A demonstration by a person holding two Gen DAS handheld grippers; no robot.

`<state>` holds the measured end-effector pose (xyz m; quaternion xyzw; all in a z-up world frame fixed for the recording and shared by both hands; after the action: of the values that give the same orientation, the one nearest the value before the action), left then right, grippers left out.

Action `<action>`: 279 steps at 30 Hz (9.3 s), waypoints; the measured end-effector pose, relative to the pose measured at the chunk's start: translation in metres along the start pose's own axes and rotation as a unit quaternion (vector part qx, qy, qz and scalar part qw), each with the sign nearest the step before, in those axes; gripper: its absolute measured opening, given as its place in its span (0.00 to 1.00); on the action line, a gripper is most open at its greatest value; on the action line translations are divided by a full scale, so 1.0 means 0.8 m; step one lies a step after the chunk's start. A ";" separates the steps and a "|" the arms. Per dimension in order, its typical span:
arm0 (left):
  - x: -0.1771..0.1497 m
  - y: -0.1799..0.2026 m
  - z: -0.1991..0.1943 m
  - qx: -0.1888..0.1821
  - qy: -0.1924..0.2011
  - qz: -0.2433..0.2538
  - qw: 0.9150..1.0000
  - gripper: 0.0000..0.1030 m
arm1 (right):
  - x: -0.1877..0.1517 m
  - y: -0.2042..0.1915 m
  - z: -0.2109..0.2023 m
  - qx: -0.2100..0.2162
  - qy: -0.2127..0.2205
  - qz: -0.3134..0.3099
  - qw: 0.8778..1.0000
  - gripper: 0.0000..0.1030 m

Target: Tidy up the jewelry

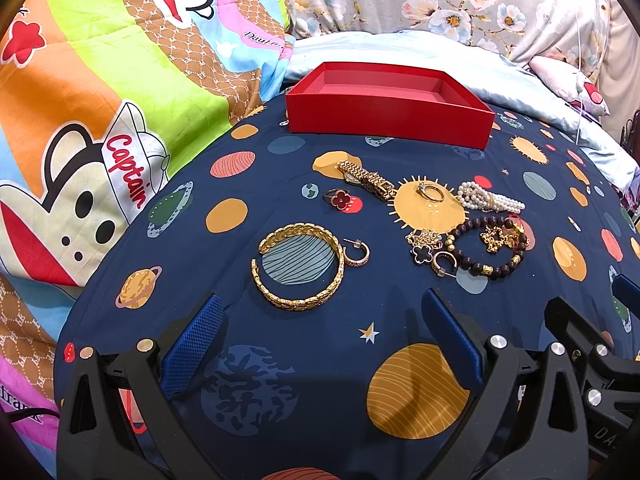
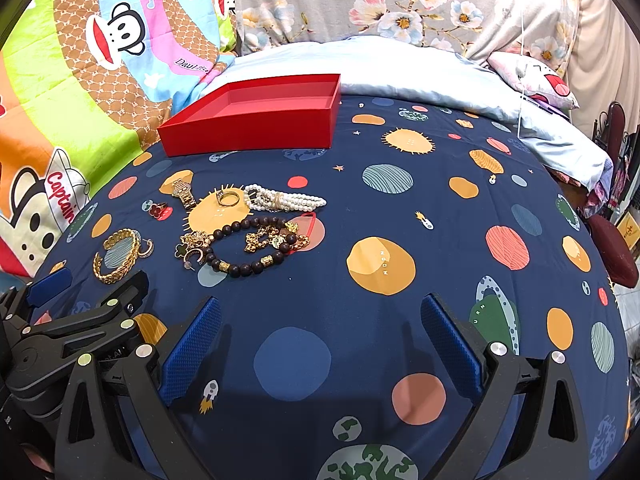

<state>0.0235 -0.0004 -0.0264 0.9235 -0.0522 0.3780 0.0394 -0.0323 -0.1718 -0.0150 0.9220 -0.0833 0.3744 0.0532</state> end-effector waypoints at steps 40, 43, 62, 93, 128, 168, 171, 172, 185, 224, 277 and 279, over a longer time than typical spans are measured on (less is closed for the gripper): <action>0.015 -0.076 -0.005 -0.021 0.000 -0.040 0.999 0.95 | 0.010 0.007 0.019 0.032 -0.033 0.034 0.998 0.95; 0.018 -0.077 0.004 -0.033 -0.014 -0.044 0.998 0.95 | 0.011 0.006 0.021 0.029 -0.031 0.038 0.998 0.95; 0.023 -0.049 0.029 -0.053 -0.043 -0.022 0.997 0.59 | 0.010 0.003 0.024 0.021 -0.034 0.030 0.999 0.95; 0.029 -0.072 0.030 -0.055 -0.036 -0.029 0.997 0.52 | 0.097 -0.018 0.095 0.073 -0.035 -0.033 0.996 0.66; 0.096 -0.062 0.002 -0.079 0.017 -0.022 0.996 0.52 | 0.158 0.001 0.059 0.094 0.010 -0.016 0.995 0.14; 0.340 -0.014 0.193 -0.055 0.058 0.032 0.996 0.67 | 0.347 -0.012 0.223 0.101 0.001 0.002 0.995 0.26; 0.314 -0.025 0.165 -0.056 0.055 0.022 0.997 0.67 | 0.324 -0.005 0.182 0.117 0.012 0.014 0.993 0.30; 0.307 -0.028 0.158 -0.057 0.053 0.019 0.997 0.67 | 0.319 -0.004 0.174 0.121 0.013 0.018 0.992 0.31; 0.157 -0.027 0.035 -0.078 0.033 0.025 0.996 0.75 | 0.138 0.006 0.044 0.141 -0.022 0.033 0.989 0.36; 0.027 -0.039 0.035 -0.072 -0.039 -0.027 0.996 0.75 | 0.043 -0.017 0.059 0.100 -0.050 0.039 0.993 0.07; 0.095 -0.030 0.034 -0.090 -0.012 -0.016 0.996 0.17 | 0.052 -0.003 0.030 0.155 -0.021 0.067 0.985 0.07; 0.106 -0.033 0.026 -0.095 -0.005 -0.016 0.995 0.17 | 0.074 0.000 0.019 0.152 0.000 0.061 0.986 0.07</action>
<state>0.1018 0.0176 0.0173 0.9182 -0.0731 0.3660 0.1328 0.0198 -0.1810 0.0154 0.9126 -0.0819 0.3849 -0.1107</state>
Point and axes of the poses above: each gripper's, at about its wrist camera, not at the fingertips, and z roughly the way its jaws point, y to its right, x to its top, the point moved 3 cm from there along z, roughly the way its jaws point, and after that the axes turned 5 degrees about -x, right-handed, at the moved point
